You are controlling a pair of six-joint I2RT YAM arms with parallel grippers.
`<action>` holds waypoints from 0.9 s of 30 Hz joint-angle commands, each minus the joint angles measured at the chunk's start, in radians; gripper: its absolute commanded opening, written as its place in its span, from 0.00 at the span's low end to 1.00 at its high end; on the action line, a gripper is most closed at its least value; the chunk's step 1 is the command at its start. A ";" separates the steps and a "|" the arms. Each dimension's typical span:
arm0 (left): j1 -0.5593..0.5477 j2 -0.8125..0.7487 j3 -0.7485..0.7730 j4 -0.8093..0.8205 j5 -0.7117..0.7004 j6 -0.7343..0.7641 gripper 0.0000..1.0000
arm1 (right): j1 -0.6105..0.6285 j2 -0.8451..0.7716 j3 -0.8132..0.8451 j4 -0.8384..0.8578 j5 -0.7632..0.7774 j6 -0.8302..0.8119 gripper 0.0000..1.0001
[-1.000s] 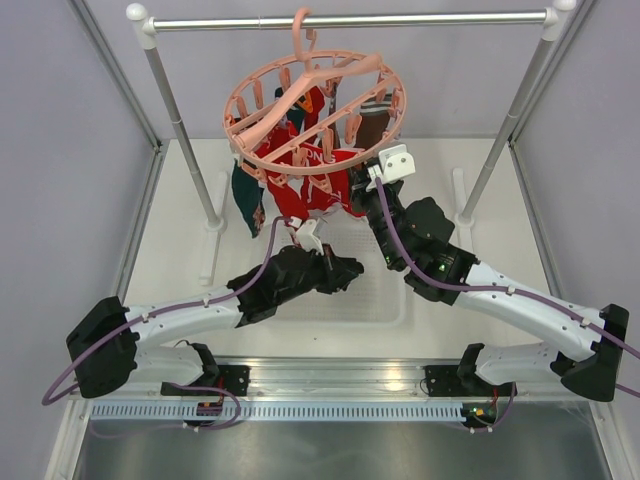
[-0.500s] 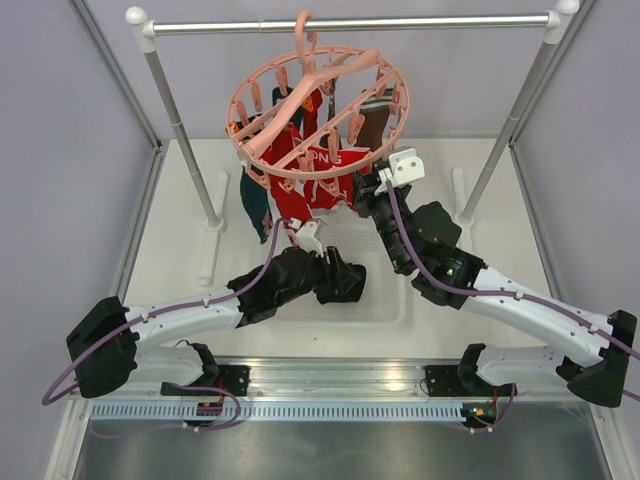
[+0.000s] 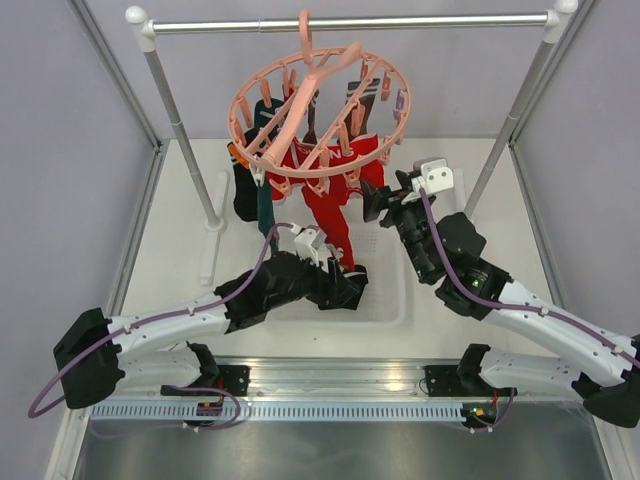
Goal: Remove the socks clipped to the hanger
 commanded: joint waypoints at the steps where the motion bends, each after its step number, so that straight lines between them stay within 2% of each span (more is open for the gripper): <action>1: -0.005 -0.064 -0.009 -0.050 0.036 0.081 0.79 | -0.006 -0.055 -0.030 -0.029 -0.049 0.041 0.74; 9: -0.005 -0.176 -0.040 -0.161 -0.030 0.076 0.79 | -0.010 -0.172 -0.168 -0.040 -0.158 0.108 0.77; 12: -0.005 -0.198 -0.044 -0.176 -0.056 0.076 0.79 | -0.010 -0.204 -0.221 -0.002 -0.276 0.096 0.78; 14: -0.005 -0.201 -0.044 -0.179 -0.064 0.075 0.79 | -0.012 -0.197 -0.229 0.010 -0.345 0.084 0.79; 18: -0.006 -0.201 -0.040 -0.187 -0.087 0.066 0.80 | -0.021 -0.134 -0.209 0.004 -0.376 0.050 0.82; 27: -0.005 -0.215 -0.037 -0.195 -0.107 0.066 0.81 | -0.226 -0.022 -0.267 0.041 -0.522 0.122 0.86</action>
